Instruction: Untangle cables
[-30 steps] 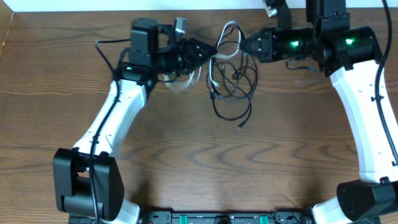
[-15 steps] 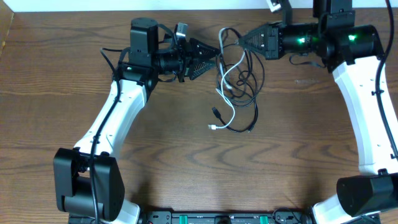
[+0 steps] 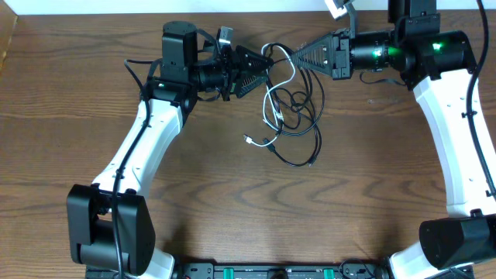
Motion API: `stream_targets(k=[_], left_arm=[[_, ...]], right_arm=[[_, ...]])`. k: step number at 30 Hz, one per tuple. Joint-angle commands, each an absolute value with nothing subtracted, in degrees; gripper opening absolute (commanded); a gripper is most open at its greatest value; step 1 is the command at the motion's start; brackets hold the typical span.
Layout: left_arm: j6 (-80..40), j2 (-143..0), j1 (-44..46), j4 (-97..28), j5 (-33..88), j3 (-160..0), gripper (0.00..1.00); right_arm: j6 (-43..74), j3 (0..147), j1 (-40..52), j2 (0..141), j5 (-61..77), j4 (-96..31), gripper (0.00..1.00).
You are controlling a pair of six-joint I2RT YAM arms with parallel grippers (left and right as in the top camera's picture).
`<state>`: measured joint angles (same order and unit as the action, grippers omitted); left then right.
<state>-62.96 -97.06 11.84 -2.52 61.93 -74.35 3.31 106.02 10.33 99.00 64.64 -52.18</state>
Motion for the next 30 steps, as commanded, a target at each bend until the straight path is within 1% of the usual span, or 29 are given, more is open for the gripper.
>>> stream_targets(k=[1, 10, 14, 18, 20, 21, 23, 24, 26, 30], left_arm=[[-61.1, -96.3, 13.8, -2.2, 60.1, -74.3, 0.45], [-60.8, -96.3, 16.4, -0.9, 58.5, -74.3, 0.46], [-55.8, -96.3, 16.4, 1.4, 58.4, -74.3, 0.46], [-51.0, -96.3, 16.4, 0.0, 55.8, -74.3, 0.46], [-51.0, -96.3, 16.4, -1.7, 53.1, -74.3, 0.46], [-51.0, -96.3, 16.4, -3.3, 50.6, -74.3, 0.44], [-51.0, -96.3, 16.4, -6.2, 45.8, -74.3, 0.38], [-51.0, -96.3, 16.4, -7.7, 43.5, -74.3, 0.36], [-51.0, -96.3, 16.3, -10.5, 39.2, -74.3, 0.36], [-50.4, -96.3, 16.1, -15.1, 34.5, -74.3, 0.37]], right_arm=[[5.8, 105.9, 10.5, 99.0, 64.3, -50.7, 0.01], [17.9, 105.9, 10.6, 99.0, 59.4, -44.7, 0.01], [19.5, 105.9, 10.9, 99.0, 59.5, -43.6, 0.01], [19.8, 105.9, 10.8, 99.0, 59.5, -43.2, 0.01], [20.2, 105.9, 10.7, 99.0, 59.4, -42.6, 0.01], [20.2, 105.9, 10.7, 99.0, 59.3, -42.4, 0.01], [20.8, 106.0, 10.4, 99.0, 56.9, -42.6, 0.01], [20.8, 105.9, 10.2, 99.0, 54.9, -43.0, 0.01], [21.6, 105.9, 9.8, 99.0, 50.3, -44.8, 0.01], [22.3, 105.9, 8.6, 99.0, 42.8, -47.9, 0.01]])
